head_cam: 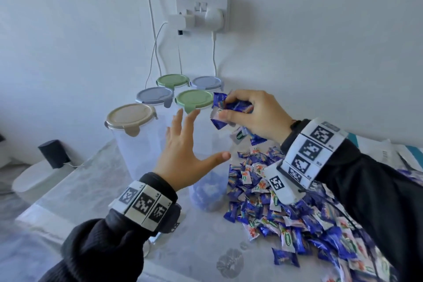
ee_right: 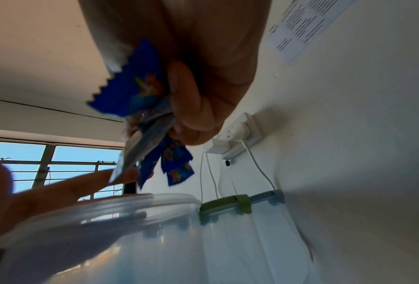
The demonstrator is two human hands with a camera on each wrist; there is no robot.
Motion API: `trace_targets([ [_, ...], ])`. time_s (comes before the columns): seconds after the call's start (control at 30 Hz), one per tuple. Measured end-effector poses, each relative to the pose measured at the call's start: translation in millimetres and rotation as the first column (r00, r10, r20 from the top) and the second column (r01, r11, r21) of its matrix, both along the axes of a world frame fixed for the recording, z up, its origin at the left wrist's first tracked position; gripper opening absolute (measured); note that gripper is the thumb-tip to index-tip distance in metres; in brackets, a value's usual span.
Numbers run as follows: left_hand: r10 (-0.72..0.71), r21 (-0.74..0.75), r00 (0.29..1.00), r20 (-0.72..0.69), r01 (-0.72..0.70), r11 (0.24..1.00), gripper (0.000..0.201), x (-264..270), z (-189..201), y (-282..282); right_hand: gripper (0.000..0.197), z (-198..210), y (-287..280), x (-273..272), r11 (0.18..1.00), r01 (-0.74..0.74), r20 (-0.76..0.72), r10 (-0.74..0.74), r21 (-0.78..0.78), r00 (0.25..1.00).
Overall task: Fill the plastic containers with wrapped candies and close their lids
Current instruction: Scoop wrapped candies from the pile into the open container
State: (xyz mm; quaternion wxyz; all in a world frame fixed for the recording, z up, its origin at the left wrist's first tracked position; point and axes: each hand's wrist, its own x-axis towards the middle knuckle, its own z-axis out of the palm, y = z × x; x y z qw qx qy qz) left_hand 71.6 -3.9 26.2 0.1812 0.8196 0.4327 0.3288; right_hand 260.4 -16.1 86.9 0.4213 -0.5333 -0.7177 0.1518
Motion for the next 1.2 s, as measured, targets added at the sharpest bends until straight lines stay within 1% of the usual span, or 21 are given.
trace_targets([
  [0.07,-0.027,-0.048,0.992,0.121,0.033,0.998,0.12,-2,-4,-2,0.016,4,6,-8,0.995,-0.042,0.075,0.049,-0.087,0.996],
  [0.13,-0.021,-0.085,0.985,0.169,0.035,0.996,0.121,-3,-8,-2,0.02,6,12,-14,0.986,-0.056,0.126,0.076,-0.157,0.989],
  [0.23,-0.01,-0.186,0.969,0.246,0.057,0.981,0.121,-2,-14,-2,0.024,6,19,-22,0.983,-0.059,0.165,0.089,-0.175,0.982],
  [0.3,-0.013,-0.199,0.956,0.294,0.075,0.977,0.119,0,-15,-1,0.026,5,24,-25,0.993,-0.044,0.174,0.063,-0.111,0.983],
  [0.4,-0.023,-0.201,0.949,0.314,0.09,0.975,0.117,1,-15,-2,0.024,1,28,-32,0.996,-0.028,0.067,0.023,0.083,0.998],
  [0.5,-0.019,-0.216,0.941,0.339,0.098,0.971,0.119,1,-15,-4,0.025,-12,29,-41,0.962,-0.003,-0.029,0.011,0.273,1.0],
  [0.57,-0.004,-0.229,0.939,0.345,0.088,0.97,0.119,1,-16,-3,0.028,-24,27,-47,0.948,-0.005,-0.078,0.031,0.317,0.996],
  [0.63,-0.001,-0.223,0.938,0.348,0.084,0.971,0.119,0,-18,-3,0.029,-35,26,-49,0.947,-0.033,-0.092,0.066,0.319,0.994],
  [0.7,-0.007,-0.203,0.938,0.347,0.083,0.976,0.122,0,-19,-2,0.031,-42,23,-49,0.958,-0.081,-0.086,0.108,0.273,0.99],
  [0.73,-0.006,-0.199,0.938,0.346,0.08,0.977,0.125,0,-21,0,0.038,-45,21,-49,0.967,-0.109,-0.084,0.131,0.23,0.988],
  [0.83,-0.001,-0.211,0.939,0.344,0.079,0.974,0.127,0,-23,2,0.073,-48,15,-46,0.979,-0.194,-0.084,0.199,0.067,0.976],
  [0.93,0.014,-0.228,0.949,0.314,0.061,0.972,0.124,0,-19,-1,0.093,-48,8,-38,0.96,-0.277,-0.1,0.272,-0.038,0.957],
  [1.0,0.029,-0.218,0.966,0.256,0.029,0.976,0.123,1,-12,-5,0.102,-49,1,-31,0.958,-0.27,-0.085,0.262,-0.102,0.961],
  [1.07,0.028,-0.186,0.981,0.19,0.007,0.983,0.12,2,-3,-11,0.103,-48,-10,-24,0.951,-0.265,-0.115,0.249,-0.157,0.962],
  [1.13,0.031,-0.15,0.993,0.118,-0.013,0.989,0.117,6,3,-16,0.099,-42,-24,-17,0.945,-0.266,-0.135,0.243,-0.192,0.961],
  [1.17,0.04,-0.109,0.995,0.091,-0.03,0.994,0.112,8,5,-18,0.094,-39,-32,-13,0.949,-0.239,-0.126,0.216,-0.206,0.968],
  [1.2,0.052,-0.033,0.995,0.09,-0.049,0.998,0.105,12,7,-21,0.084,-36,-40,-7,0.957,-0.198,-0.111,0.177,-0.213,0.978],
])
